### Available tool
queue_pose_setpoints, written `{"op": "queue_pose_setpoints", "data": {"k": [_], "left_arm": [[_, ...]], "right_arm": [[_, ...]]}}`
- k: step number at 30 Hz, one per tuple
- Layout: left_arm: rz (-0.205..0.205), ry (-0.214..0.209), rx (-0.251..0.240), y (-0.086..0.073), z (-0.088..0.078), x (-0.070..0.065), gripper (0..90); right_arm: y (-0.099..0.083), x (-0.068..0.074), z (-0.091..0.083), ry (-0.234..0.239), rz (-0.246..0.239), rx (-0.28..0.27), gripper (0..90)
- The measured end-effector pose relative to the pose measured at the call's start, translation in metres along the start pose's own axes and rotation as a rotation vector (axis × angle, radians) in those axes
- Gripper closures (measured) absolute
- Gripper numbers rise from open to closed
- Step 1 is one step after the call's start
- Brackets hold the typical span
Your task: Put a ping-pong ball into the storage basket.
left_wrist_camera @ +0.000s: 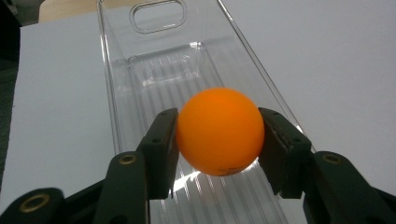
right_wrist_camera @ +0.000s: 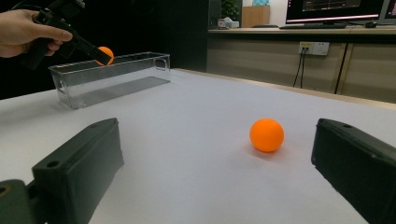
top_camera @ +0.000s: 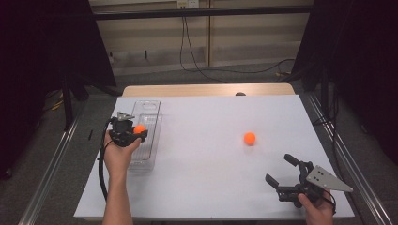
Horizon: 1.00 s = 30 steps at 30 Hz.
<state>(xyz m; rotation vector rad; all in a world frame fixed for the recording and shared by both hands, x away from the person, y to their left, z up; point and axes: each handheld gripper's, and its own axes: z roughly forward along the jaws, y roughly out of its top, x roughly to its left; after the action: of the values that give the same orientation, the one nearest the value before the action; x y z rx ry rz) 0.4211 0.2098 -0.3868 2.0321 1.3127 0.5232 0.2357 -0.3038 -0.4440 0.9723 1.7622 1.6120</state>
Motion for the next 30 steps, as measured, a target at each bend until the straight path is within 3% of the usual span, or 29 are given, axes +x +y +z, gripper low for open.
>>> {"op": "queue_pose_setpoints", "data": {"k": [16, 30], "left_arm": [[-0.002, 0.0, 0.021, -0.0015, 0.0081, 0.001, 50.9], [-0.011, 0.012, 0.007, -0.0012, 0.008, 0.0025, 50.8]], "right_arm": [[0.0, -0.0017, -0.0014, -0.006, 0.004, -0.005, 1.5], [0.0002, -0.0016, -0.0022, -0.008, 0.007, -0.007, 1.5]]}}
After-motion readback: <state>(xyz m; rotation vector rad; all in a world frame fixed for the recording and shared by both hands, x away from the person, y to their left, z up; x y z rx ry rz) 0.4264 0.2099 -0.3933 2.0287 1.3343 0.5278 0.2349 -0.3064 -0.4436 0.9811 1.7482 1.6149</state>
